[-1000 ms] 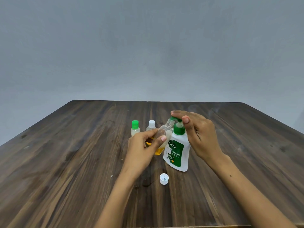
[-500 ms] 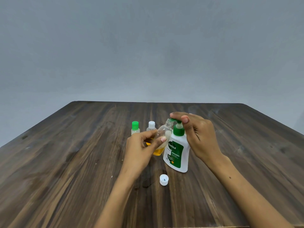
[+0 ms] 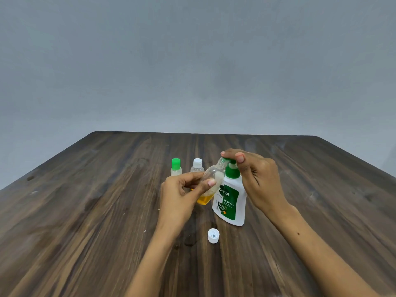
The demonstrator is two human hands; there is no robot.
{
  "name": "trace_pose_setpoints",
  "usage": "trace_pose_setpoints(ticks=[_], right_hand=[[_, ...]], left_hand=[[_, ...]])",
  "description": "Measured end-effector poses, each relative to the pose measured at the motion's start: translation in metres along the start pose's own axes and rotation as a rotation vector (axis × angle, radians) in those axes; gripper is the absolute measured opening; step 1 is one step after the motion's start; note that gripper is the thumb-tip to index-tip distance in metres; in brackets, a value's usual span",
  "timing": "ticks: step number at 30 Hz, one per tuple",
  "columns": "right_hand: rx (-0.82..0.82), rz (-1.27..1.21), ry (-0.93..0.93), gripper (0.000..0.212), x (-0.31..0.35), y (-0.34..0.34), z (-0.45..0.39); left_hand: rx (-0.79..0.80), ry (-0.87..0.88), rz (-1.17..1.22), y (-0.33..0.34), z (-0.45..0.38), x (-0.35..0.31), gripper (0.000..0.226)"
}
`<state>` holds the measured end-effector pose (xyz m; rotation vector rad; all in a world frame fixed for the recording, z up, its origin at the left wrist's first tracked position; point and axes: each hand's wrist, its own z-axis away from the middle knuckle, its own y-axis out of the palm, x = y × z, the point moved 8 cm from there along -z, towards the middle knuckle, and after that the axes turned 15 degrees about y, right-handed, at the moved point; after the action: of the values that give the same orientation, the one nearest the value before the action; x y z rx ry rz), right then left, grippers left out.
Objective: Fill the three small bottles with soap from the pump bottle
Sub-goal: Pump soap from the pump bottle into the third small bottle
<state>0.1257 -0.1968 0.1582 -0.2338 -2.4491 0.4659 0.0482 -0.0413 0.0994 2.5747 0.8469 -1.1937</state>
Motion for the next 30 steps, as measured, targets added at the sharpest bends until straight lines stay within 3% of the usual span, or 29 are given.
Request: trace_pose_setpoints(ticks=[30], right_hand=[[0.005, -0.024, -0.004, 0.071, -0.002, -0.002, 0.0]], left_hand=[[-0.033, 0.027, 0.018, 0.001, 0.002, 0.001, 0.023]])
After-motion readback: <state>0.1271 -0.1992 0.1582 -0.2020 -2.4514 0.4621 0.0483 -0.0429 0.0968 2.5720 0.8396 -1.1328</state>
